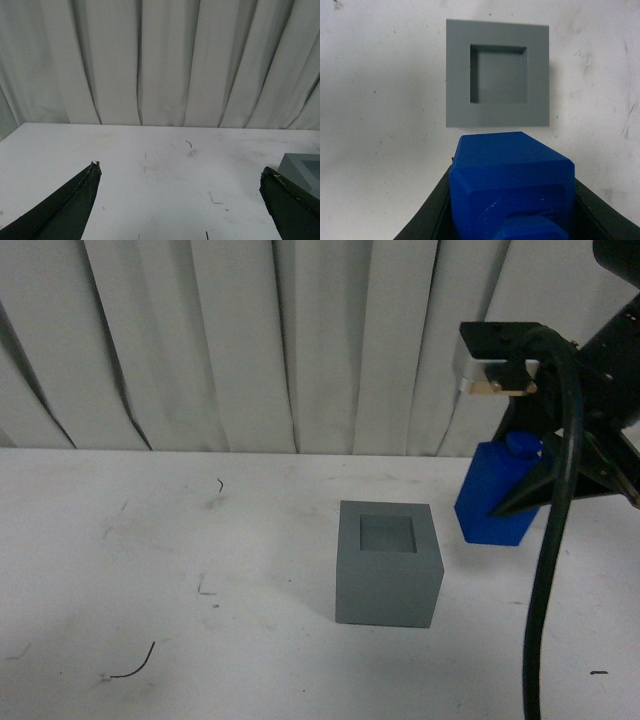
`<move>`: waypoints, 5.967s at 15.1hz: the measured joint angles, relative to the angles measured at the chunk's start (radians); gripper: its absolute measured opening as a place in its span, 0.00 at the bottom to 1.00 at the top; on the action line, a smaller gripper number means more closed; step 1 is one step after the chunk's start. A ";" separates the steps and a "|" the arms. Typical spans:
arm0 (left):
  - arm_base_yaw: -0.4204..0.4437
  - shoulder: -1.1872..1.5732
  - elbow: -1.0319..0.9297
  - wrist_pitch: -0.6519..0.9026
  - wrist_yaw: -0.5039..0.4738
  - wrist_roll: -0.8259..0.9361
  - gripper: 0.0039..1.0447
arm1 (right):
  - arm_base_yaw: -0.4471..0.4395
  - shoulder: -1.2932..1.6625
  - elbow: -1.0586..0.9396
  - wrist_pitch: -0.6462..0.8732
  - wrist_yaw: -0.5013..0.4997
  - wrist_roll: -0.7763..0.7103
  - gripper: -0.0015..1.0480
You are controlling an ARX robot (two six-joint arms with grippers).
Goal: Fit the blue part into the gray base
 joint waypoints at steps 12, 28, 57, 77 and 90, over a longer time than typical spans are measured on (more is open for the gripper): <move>0.000 0.000 0.000 0.000 0.000 0.000 0.94 | 0.169 0.150 0.177 -0.024 0.047 0.146 0.45; 0.000 0.000 0.000 0.000 0.000 0.000 0.94 | 0.166 0.167 0.154 0.046 0.061 0.169 0.76; 0.000 0.000 0.000 0.000 0.000 0.000 0.94 | -0.329 -0.730 -1.119 1.699 0.317 1.386 0.75; 0.000 0.000 0.000 0.000 0.000 0.000 0.94 | -0.151 -1.674 -1.678 1.334 0.488 1.397 0.02; 0.000 0.000 0.000 0.000 0.000 0.000 0.94 | -0.151 -2.089 -1.677 0.940 0.488 1.398 0.02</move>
